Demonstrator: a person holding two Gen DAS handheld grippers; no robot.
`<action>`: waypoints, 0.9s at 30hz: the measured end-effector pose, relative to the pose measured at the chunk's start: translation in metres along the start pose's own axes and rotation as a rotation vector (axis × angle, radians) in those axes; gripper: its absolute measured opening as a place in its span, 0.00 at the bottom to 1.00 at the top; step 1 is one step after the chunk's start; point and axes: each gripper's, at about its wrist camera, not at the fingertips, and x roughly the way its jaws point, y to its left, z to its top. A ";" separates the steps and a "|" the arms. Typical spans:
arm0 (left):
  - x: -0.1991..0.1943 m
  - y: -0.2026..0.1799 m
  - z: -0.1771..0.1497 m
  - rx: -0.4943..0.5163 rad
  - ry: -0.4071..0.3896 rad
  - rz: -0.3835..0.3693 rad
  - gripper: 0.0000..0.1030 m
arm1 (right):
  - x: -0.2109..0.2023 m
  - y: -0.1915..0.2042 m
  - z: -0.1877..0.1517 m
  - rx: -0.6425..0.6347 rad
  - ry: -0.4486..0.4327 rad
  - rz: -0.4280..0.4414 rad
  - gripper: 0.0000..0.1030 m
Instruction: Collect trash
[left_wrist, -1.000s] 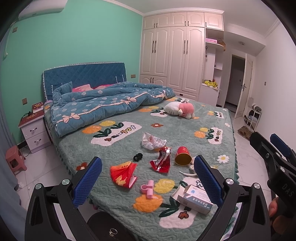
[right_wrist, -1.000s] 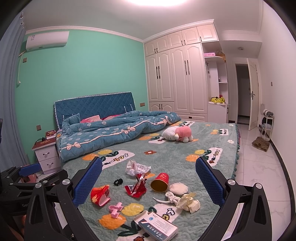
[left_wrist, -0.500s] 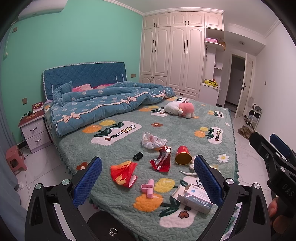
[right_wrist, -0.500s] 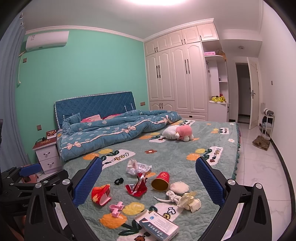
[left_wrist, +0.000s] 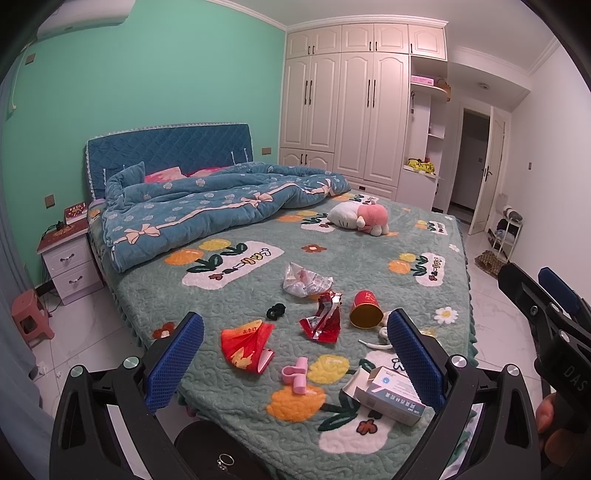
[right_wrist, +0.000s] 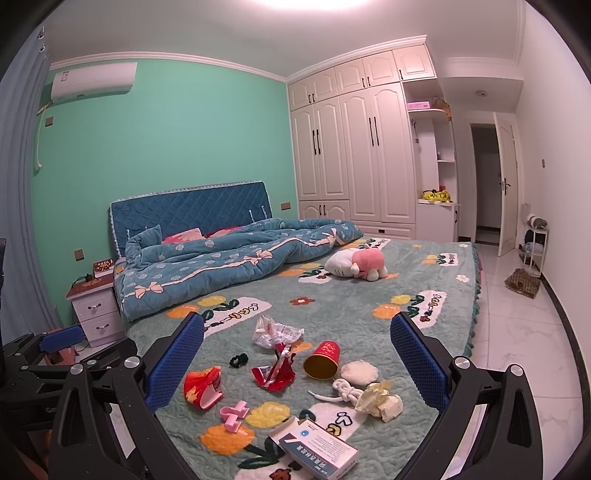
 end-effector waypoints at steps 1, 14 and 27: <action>0.000 0.000 0.000 0.000 -0.001 0.000 0.95 | 0.000 0.000 0.000 0.000 0.000 -0.001 0.96; -0.001 0.002 0.002 0.001 -0.004 -0.003 0.95 | -0.001 -0.002 0.003 0.005 -0.010 0.006 0.96; 0.000 0.003 0.002 0.001 0.007 -0.008 0.95 | -0.001 -0.002 0.003 -0.001 0.005 0.012 0.96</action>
